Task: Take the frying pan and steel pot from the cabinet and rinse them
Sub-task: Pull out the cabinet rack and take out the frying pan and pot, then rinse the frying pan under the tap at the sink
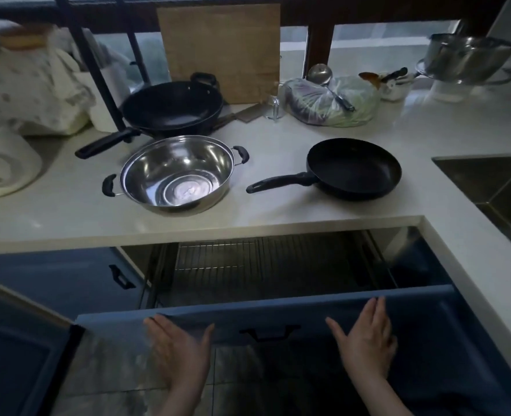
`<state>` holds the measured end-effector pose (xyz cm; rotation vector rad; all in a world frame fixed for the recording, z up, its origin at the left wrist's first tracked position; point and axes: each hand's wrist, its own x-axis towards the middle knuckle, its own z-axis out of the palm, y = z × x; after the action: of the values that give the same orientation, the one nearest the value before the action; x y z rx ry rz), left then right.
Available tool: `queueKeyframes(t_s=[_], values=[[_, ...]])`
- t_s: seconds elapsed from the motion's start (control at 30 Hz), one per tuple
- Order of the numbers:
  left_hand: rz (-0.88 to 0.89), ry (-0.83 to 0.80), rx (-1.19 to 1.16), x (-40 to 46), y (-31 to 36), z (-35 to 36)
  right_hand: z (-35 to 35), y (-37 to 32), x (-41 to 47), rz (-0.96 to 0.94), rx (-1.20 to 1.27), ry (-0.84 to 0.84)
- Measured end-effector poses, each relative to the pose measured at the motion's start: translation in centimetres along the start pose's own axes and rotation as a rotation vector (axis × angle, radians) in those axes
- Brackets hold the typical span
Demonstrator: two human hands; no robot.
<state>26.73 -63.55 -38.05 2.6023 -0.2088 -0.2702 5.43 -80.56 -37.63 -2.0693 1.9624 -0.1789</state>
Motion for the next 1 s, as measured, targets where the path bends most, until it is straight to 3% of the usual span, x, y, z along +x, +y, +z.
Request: queueKeyframes(t_s=[0.3,0.67,1.0], values=[[0.014,-0.015,-0.063,6.5,3.3,2.0,0.9,-3.7,6.6,0.013,0.025,-0.114],[0.206,-0.044,-0.041,14.2,5.5,3.4,1.0,-7.4,13.5,-0.084,0.044,-0.107],[0.359,-0.010,-0.060,16.8,5.7,3.7,1.6,-9.6,15.6,-0.058,0.079,-0.168]])
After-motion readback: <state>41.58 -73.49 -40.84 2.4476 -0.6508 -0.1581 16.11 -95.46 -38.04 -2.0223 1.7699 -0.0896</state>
